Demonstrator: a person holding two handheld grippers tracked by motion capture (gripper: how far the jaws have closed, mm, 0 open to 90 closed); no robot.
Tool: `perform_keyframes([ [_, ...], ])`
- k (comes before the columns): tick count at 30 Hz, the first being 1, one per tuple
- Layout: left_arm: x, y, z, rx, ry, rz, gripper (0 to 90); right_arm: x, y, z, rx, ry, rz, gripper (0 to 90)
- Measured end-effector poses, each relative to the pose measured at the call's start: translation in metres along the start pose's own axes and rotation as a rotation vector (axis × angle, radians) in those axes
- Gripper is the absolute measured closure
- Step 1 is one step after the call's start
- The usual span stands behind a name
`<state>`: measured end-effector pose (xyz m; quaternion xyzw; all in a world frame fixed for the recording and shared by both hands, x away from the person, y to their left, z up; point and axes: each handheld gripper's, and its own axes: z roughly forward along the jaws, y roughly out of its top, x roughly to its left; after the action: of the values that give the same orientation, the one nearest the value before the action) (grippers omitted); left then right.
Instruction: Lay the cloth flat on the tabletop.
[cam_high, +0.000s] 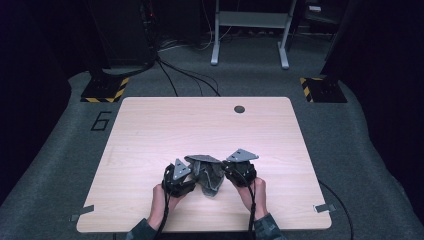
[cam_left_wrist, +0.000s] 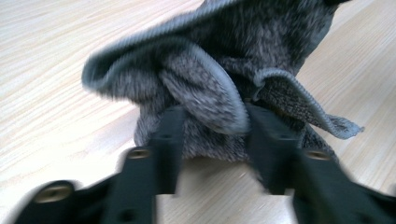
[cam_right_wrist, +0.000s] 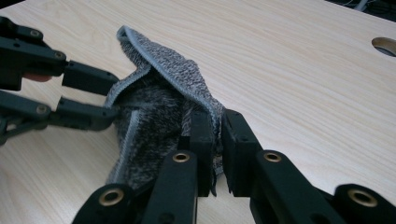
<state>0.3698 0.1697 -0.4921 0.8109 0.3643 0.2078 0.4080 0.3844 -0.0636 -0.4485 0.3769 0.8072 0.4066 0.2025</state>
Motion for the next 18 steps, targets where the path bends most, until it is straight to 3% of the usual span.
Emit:
perform_keyframes([
  [3,0.007,-0.003,-0.002,-0.018,-0.006,-0.019,78.2,-0.003,-0.001,-0.001,0.005,-0.007,-0.003,83.6],
  [6,0.016,-0.005,-0.004,-0.035,-0.005,-0.041,84.9,-0.006,-0.001,-0.002,0.003,-0.008,0.001,83.5],
  [14,0.045,-0.007,-0.020,-0.036,-0.007,-0.066,86.6,-0.017,-0.001,-0.012,-0.002,-0.026,0.019,84.1],
  [18,0.064,-0.006,-0.033,-0.029,0.018,-0.062,86.7,-0.022,-0.001,-0.020,-0.014,-0.033,0.026,84.3],
])
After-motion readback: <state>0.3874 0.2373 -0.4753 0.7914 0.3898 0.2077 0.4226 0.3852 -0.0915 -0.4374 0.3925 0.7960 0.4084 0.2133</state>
